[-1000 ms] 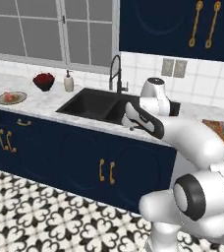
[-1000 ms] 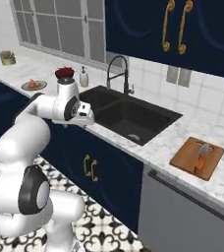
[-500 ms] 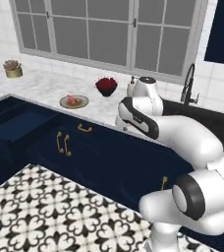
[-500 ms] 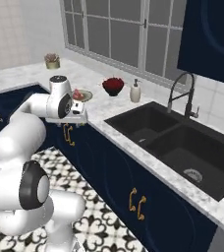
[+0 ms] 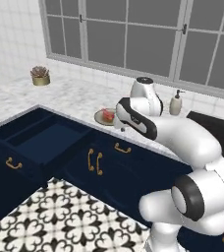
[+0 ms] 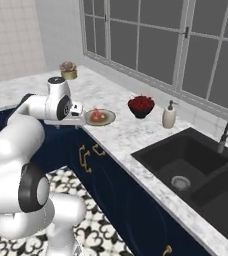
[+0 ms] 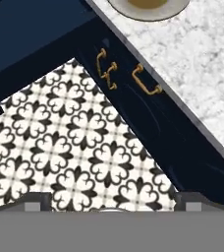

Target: Pick up the knife from the drawer and place it on the cutting board. Then place the meat from the plate to the cutting board.

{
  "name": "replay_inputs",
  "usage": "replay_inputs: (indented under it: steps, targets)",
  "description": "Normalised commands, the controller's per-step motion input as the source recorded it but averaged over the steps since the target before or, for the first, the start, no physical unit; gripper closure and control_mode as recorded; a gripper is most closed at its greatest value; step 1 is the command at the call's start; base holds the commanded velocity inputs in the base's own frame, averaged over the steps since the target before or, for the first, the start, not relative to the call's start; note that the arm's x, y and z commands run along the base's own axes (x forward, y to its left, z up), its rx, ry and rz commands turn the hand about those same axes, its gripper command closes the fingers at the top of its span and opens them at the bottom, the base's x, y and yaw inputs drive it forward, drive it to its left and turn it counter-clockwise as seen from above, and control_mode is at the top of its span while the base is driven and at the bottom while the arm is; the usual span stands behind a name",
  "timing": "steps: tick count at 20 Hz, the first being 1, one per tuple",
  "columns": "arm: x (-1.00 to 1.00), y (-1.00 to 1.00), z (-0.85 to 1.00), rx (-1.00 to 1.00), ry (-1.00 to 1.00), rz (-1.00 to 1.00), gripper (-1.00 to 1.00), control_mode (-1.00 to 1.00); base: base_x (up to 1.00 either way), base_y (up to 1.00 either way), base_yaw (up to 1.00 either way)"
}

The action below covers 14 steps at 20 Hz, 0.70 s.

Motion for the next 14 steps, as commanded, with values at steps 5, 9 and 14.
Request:
replay_inputs:
  steps: [5,9,14]
  targets:
    - [0.00,0.00,0.00,0.00,0.00,0.00,-1.00,1.00,0.99,0.19,0.07]
    - [0.00,0.00,0.00,0.00,0.00,0.00,-1.00,1.00,0.81,0.18,0.01]
    - [0.00,0.00,0.00,0.00,0.00,0.00,-1.00,1.00,0.48,0.07,0.00]
